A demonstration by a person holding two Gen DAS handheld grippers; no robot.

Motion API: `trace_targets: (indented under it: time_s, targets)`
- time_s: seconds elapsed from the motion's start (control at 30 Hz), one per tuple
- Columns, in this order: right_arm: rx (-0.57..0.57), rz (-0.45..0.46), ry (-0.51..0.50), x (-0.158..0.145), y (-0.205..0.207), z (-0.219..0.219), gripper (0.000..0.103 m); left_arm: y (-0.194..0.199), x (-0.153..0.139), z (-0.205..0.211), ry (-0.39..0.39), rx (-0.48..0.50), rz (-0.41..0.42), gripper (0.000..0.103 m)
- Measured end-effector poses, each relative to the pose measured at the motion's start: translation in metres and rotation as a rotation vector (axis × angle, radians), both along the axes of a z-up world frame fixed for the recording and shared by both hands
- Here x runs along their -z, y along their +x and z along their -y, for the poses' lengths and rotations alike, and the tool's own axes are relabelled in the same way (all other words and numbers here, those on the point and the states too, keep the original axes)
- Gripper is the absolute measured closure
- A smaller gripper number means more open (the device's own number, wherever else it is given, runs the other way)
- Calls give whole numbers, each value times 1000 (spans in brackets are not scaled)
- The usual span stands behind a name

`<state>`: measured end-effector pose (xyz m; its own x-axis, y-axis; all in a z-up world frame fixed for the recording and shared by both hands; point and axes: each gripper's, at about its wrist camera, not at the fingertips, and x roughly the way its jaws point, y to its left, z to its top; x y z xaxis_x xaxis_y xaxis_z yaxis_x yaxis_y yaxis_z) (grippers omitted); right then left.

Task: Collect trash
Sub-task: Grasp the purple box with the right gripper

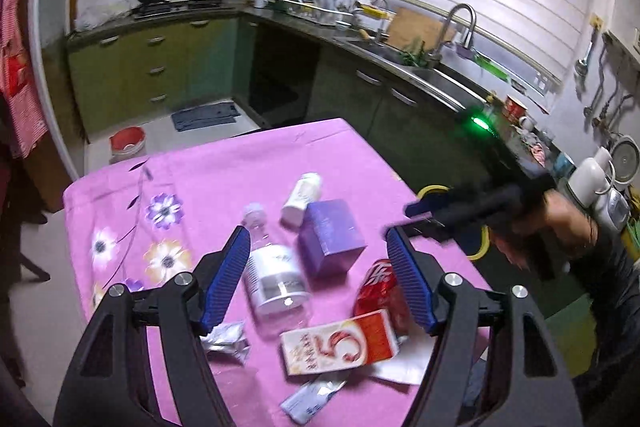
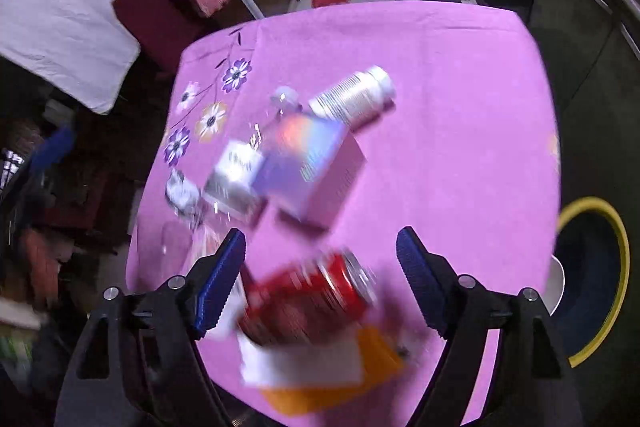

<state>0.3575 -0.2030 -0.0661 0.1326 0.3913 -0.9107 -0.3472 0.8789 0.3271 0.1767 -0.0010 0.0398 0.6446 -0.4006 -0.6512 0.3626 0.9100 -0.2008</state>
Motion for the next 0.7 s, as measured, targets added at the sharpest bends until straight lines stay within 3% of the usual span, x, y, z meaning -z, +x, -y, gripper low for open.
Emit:
trace_targets:
  time_s: [0.27,0.47,0.63,0.7]
  targets:
    - [66,-127,-170,32,33,-36,26,-16,10,-16,19,11,26,31]
    - [102,-174,-227,46,48,-44,26,-20,19,-21,14,21,37,30]
    - [82,-213,-292,57,52,-53,30,-22,25,-20,16,38,32,30]
    - [72,-214,-300,60,50,-55,39,-23,25,-19,20,39,35,29]
